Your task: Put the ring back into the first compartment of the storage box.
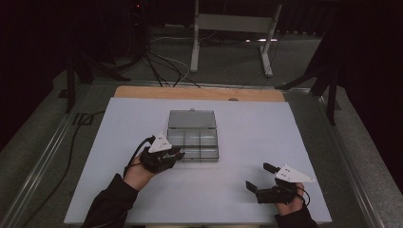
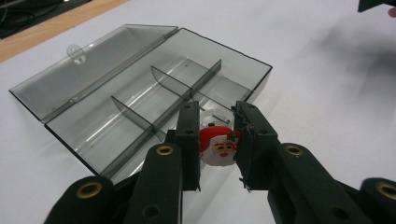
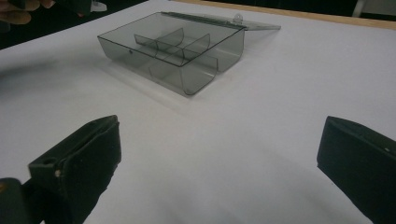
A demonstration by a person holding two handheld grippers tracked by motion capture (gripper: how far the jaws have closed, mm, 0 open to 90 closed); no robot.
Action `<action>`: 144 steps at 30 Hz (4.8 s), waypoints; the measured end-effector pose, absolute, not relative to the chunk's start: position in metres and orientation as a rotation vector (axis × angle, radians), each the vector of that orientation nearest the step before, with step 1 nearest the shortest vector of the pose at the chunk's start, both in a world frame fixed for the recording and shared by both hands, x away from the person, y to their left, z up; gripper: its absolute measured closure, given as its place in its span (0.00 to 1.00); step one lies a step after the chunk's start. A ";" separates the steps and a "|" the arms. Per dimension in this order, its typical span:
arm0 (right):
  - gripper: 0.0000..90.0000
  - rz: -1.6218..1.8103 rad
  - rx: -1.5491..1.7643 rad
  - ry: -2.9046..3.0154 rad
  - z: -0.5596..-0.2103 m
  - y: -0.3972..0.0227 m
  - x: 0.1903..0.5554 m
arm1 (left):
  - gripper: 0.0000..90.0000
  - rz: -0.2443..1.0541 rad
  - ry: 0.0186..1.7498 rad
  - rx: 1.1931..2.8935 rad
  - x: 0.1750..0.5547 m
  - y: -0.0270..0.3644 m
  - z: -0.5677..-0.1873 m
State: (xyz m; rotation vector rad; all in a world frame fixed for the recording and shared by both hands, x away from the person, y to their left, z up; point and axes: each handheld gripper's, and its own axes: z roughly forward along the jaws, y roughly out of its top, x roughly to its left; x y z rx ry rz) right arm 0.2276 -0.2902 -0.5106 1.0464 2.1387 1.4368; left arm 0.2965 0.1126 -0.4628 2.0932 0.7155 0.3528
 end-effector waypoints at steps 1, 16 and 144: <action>0.00 1.437 1.047 2.138 -0.511 -0.290 0.228 | 0.82 0.351 0.718 2.090 0.298 0.113 -0.463; 0.00 1.435 1.046 2.143 -0.511 -0.290 0.227 | 0.82 0.348 0.769 2.080 0.316 0.118 -0.469; 0.00 1.431 1.050 2.146 -0.511 -0.290 0.228 | 0.00 0.205 0.795 1.944 0.269 0.208 -0.497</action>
